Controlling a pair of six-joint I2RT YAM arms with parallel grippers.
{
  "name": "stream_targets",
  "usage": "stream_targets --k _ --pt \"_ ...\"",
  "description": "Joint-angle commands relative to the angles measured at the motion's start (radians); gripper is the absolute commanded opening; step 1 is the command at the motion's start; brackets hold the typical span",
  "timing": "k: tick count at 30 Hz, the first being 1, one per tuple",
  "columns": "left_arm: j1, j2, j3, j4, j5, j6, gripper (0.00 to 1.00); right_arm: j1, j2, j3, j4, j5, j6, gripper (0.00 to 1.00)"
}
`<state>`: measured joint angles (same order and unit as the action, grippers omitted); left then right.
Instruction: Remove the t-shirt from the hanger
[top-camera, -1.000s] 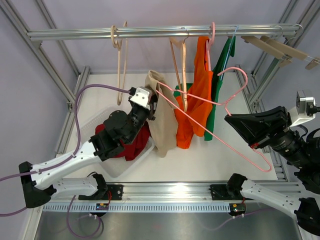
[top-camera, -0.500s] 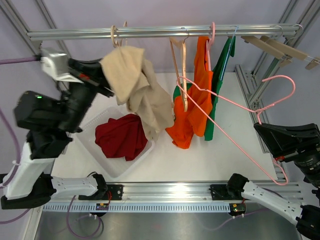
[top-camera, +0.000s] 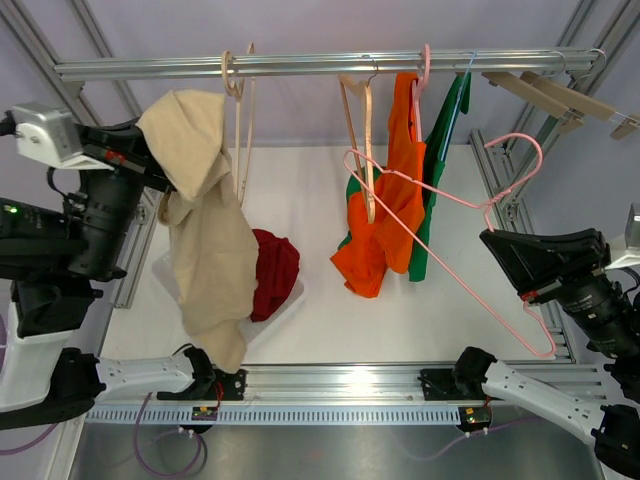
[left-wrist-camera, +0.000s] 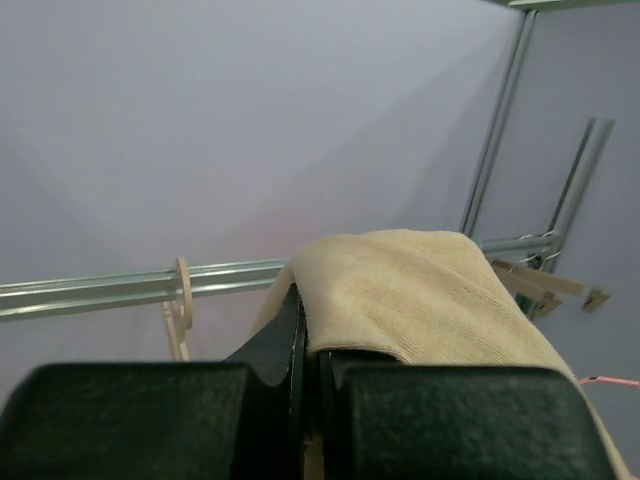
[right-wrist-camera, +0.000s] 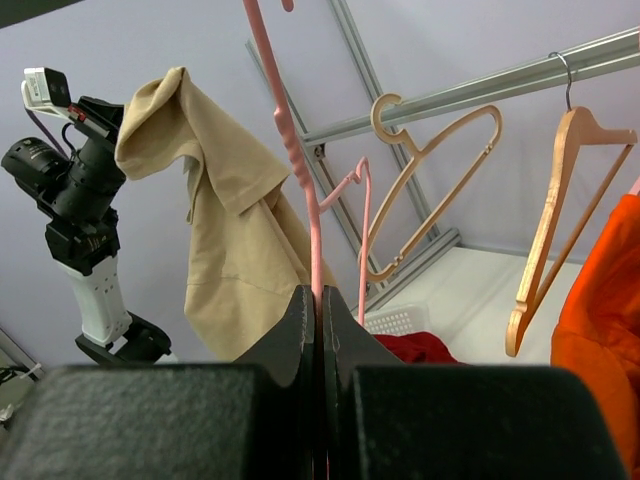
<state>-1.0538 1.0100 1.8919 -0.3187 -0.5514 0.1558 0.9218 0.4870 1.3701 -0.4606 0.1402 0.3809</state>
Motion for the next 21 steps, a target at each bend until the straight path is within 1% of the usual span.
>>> stream_targets --k 1,3,5,8,9,10,13,14,15,16,18,20,21 --pt "0.002 -0.016 -0.086 0.105 -0.094 0.114 0.00 -0.001 0.036 0.000 0.045 -0.010 -0.007 0.00" --pt "0.008 -0.051 -0.166 0.186 -0.122 0.166 0.00 -0.001 0.053 0.000 0.045 -0.030 0.003 0.00" --pt "0.020 -0.068 -0.204 0.219 -0.146 0.195 0.00 -0.001 0.074 -0.002 0.045 -0.063 0.009 0.00" --pt "0.060 -0.100 -0.273 0.256 -0.168 0.237 0.00 -0.001 0.107 0.001 0.040 -0.103 0.016 0.00" --pt "0.089 -0.112 -0.301 0.283 -0.168 0.235 0.00 -0.001 0.114 -0.003 0.045 -0.108 0.021 0.00" --pt "0.107 -0.143 -0.365 0.294 -0.159 0.223 0.00 -0.001 0.120 -0.006 0.048 -0.111 0.023 0.00" --pt "0.178 -0.183 -0.459 0.341 -0.133 0.209 0.00 -0.001 0.150 -0.011 0.045 -0.097 0.023 0.00" --pt "0.201 -0.189 -0.494 0.349 -0.098 0.209 0.00 0.000 0.160 -0.011 0.045 -0.100 0.023 0.00" --pt "0.253 -0.186 -0.494 0.333 -0.085 0.199 0.00 -0.001 0.168 -0.011 0.040 -0.105 0.024 0.00" --pt "0.280 -0.180 -0.485 0.317 -0.047 0.145 0.00 -0.001 0.173 -0.011 0.039 -0.105 0.024 0.00" --pt "0.340 -0.185 -0.487 0.273 -0.003 0.088 0.00 -0.001 0.179 -0.011 0.036 -0.105 0.023 0.00" --pt "0.344 -0.220 -0.510 0.261 -0.005 0.047 0.00 -0.001 0.180 -0.014 0.037 -0.096 0.019 0.00" --pt "0.344 -0.238 -0.555 0.262 -0.008 0.031 0.00 -0.001 0.182 -0.017 0.040 -0.091 0.013 0.00"
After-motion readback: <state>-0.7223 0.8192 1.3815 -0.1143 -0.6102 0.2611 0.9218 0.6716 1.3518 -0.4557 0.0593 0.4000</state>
